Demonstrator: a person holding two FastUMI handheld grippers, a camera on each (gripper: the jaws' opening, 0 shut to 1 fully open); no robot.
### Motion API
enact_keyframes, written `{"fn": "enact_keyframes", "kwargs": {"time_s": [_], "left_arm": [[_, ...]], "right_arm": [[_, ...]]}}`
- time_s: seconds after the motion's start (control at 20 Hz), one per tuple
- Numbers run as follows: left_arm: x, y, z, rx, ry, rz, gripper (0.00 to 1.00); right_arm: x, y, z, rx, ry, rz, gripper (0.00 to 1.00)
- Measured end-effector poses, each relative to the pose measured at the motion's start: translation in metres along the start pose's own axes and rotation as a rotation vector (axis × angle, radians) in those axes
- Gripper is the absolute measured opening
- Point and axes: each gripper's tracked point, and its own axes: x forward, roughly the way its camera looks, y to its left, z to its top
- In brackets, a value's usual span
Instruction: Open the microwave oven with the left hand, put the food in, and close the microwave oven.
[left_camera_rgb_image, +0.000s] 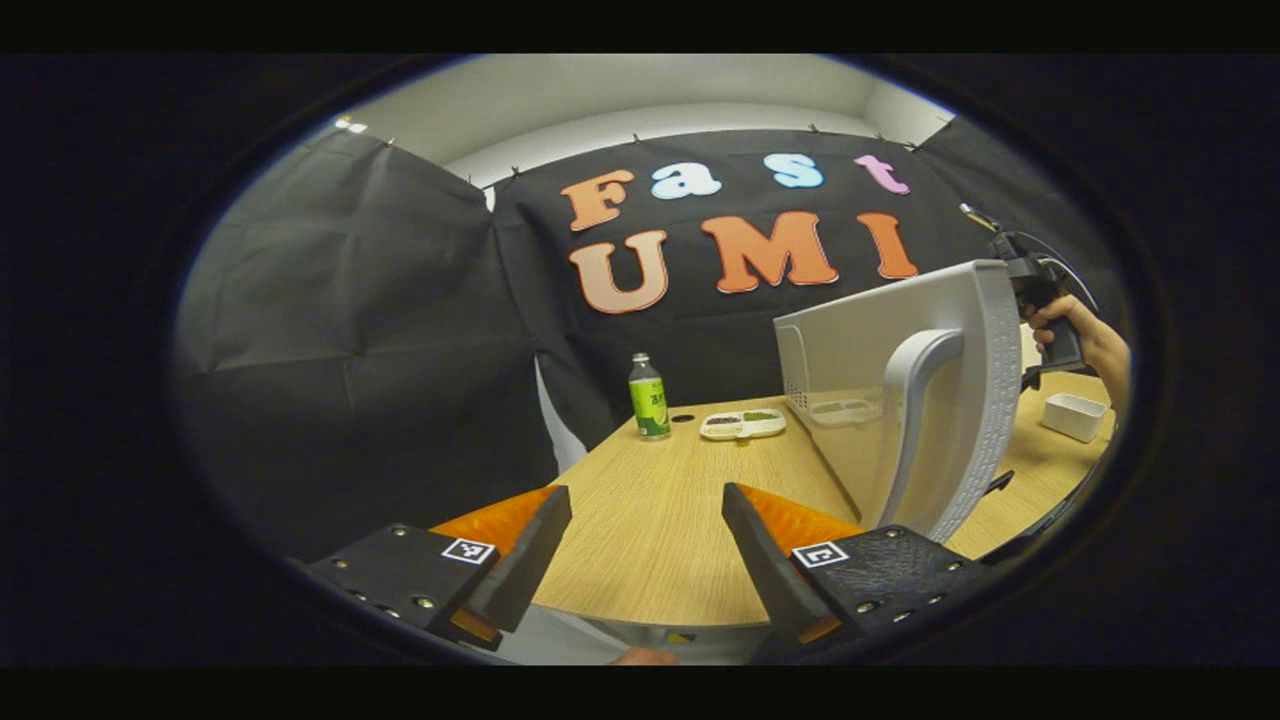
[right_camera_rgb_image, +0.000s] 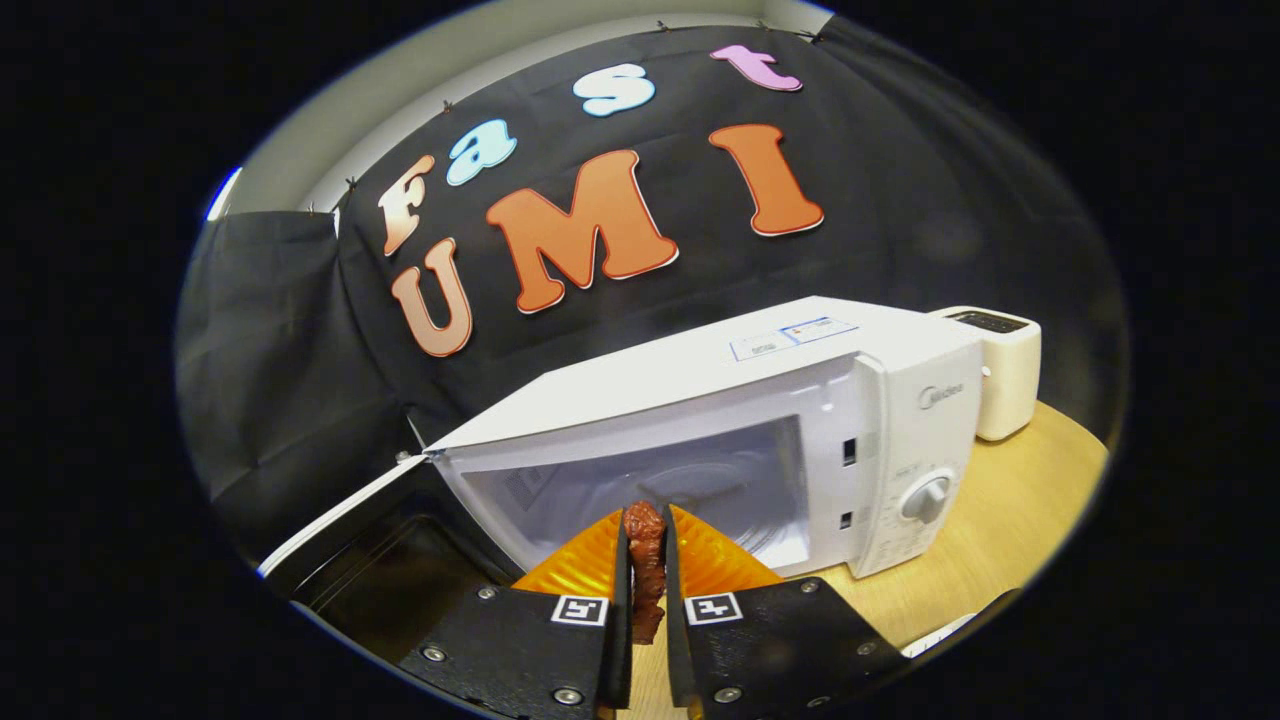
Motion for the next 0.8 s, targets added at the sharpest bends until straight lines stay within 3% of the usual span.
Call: {"fn": "enact_keyframes", "kwargs": {"time_s": [0.2, 0.8], "left_arm": [[0.003, 0.011, -0.006, 0.009, 0.018, 0.029, 0.91], [0.012, 0.022, -0.017, -0.027, 0.057, 0.042, 0.92]], "right_arm": [[0.035, 0.002, -0.002, 0.047, -0.026, -0.032, 0.14], [0.103, -0.018, -0.018, 0.35, -0.103, -0.108, 0.14]]}}
